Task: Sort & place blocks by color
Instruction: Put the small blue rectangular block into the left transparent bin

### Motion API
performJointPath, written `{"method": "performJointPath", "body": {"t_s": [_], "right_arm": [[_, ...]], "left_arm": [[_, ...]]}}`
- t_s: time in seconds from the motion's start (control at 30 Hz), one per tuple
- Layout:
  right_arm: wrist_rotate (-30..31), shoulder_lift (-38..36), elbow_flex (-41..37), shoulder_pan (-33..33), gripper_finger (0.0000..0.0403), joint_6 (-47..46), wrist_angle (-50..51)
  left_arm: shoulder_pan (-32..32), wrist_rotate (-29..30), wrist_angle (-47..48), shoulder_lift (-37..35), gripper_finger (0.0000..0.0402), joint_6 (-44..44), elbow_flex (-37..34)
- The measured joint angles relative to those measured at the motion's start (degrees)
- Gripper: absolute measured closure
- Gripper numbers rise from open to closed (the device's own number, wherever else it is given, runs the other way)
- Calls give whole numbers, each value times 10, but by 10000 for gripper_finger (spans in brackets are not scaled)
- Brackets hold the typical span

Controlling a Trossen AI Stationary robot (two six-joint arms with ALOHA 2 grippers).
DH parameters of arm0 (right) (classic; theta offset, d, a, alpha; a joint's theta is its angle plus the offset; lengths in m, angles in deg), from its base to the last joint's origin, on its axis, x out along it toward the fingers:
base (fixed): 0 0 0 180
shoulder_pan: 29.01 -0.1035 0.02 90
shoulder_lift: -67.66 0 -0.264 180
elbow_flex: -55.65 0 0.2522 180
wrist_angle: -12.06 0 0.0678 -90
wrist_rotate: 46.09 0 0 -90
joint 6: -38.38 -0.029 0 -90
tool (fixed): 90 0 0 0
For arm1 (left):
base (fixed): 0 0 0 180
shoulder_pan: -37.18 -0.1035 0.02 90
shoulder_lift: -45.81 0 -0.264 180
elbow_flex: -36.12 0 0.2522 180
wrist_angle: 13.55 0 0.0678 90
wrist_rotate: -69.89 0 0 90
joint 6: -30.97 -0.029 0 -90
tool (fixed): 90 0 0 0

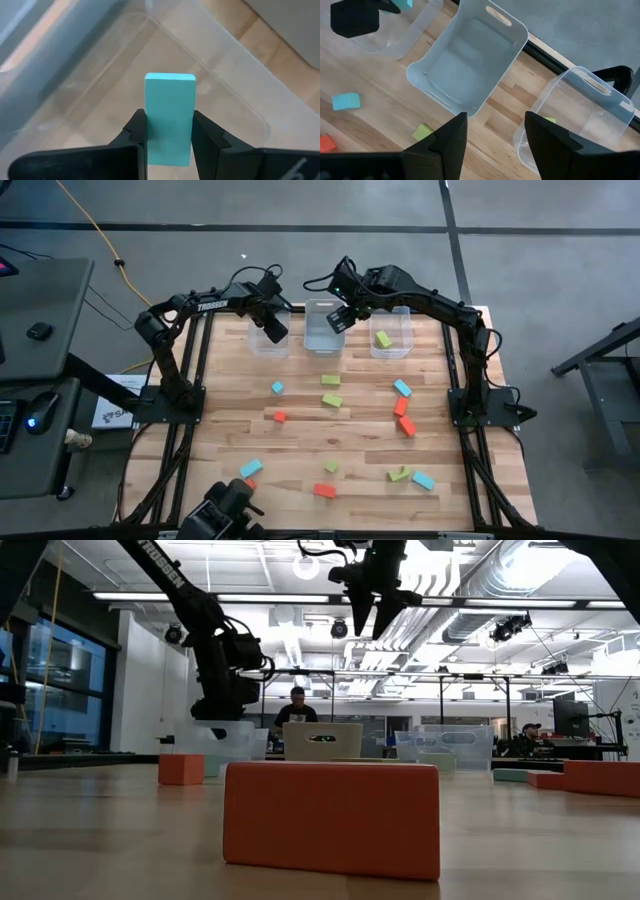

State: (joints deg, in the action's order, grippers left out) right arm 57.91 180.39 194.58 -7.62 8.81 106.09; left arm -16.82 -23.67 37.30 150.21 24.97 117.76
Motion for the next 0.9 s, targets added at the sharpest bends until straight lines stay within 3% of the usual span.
{"method": "performJointPath", "body": {"t_s": [0.47, 0.9], "right_arm": [[0, 0, 0, 0, 215, 0, 0], [0, 0, 0, 0, 215, 0, 0]], "left_arm": [[0, -18, 4, 24, 329, -2, 0], [0, -18, 4, 24, 278, -2, 0]]}}
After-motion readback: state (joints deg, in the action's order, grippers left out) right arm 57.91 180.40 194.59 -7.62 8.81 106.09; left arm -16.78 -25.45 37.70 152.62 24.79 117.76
